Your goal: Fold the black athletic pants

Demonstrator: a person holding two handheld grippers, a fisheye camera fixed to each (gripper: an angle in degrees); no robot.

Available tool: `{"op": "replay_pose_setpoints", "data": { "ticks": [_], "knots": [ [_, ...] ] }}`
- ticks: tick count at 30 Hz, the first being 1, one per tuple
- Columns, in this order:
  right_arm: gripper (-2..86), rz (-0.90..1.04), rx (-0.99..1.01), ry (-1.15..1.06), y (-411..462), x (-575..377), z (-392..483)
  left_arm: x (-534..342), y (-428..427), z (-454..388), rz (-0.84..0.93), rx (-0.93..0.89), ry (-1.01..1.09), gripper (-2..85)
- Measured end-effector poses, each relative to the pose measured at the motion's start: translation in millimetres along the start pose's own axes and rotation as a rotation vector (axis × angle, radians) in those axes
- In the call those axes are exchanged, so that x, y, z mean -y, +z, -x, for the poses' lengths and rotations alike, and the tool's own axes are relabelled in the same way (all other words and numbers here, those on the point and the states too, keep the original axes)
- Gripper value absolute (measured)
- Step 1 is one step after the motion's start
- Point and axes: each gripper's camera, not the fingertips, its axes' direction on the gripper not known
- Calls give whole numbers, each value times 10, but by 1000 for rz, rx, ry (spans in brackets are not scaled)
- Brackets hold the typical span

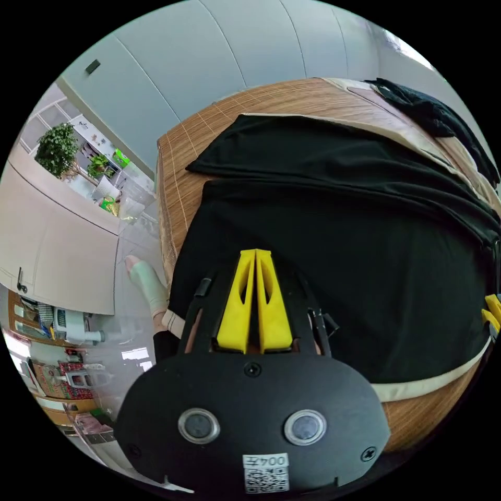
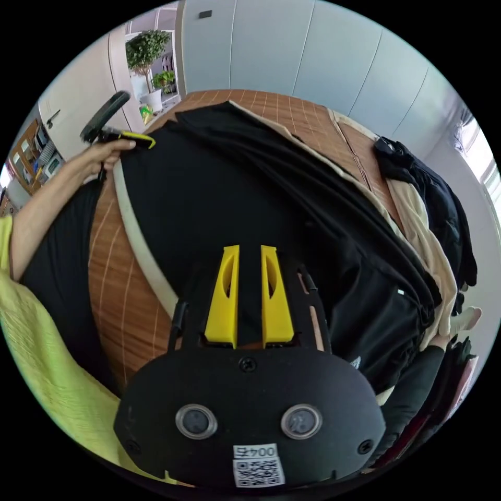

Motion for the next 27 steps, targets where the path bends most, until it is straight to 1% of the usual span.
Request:
{"op": "replay_pose_setpoints", "data": {
  "ticks": [3, 5, 6, 10, 13, 14, 16, 18, 20, 21, 22, 23, 24, 25, 27],
  "knots": [
    [72, 80, -8, -25, 137, -239, 101, -4, 13, -192, 1, 117, 66, 6],
    [70, 22, 59, 60, 118, -255, 76, -27, 48, -218, -2, 176, 76, 6],
    [69, 16, 61, 65, 112, -234, 90, -36, 81, -197, 3, 213, 76, 5],
    [68, 14, 82, 15, 49, -12, 358, -3, 197, 67, 22, 240, 28, 5],
    [73, 25, 123, 41, -16, 87, 518, 15, 168, 180, 22, 199, 25, 5],
    [75, 27, 123, 13, -58, 109, 571, 29, 98, 200, 27, 228, 14, 5],
    [77, 14, 132, -20, -186, 118, 535, 15, -241, 147, -46, 228, 10, 5],
    [77, -39, 118, 17, -405, 72, 308, -48, -535, -22, -97, 200, 32, 5],
    [71, -71, 39, 123, -683, -70, -213, -198, -823, -300, -156, 155, 81, 5],
    [68, -72, 19, 157, -745, -121, -374, -321, -972, -500, -177, 92, 110, 6],
    [65, -62, -15, 228, -857, -239, -713, -456, -1087, -696, -189, 21, 129, 6],
    [64, -43, -45, 299, -957, -365, -1053, -520, -1129, -795, -193, -10, 144, 6],
    [62, -29, -61, 333, -999, -426, -1216, -642, -1194, -1017, -195, -59, 188, 6],
    [58, 13, -88, 394, -1056, -526, -1517, -728, -1246, -1243, -197, -74, 248, 6],
    [59, 106, -57, 461, -1050, -598, -1889, -784, -1316, -1530, -207, -46, 333, 6]
  ]
}}
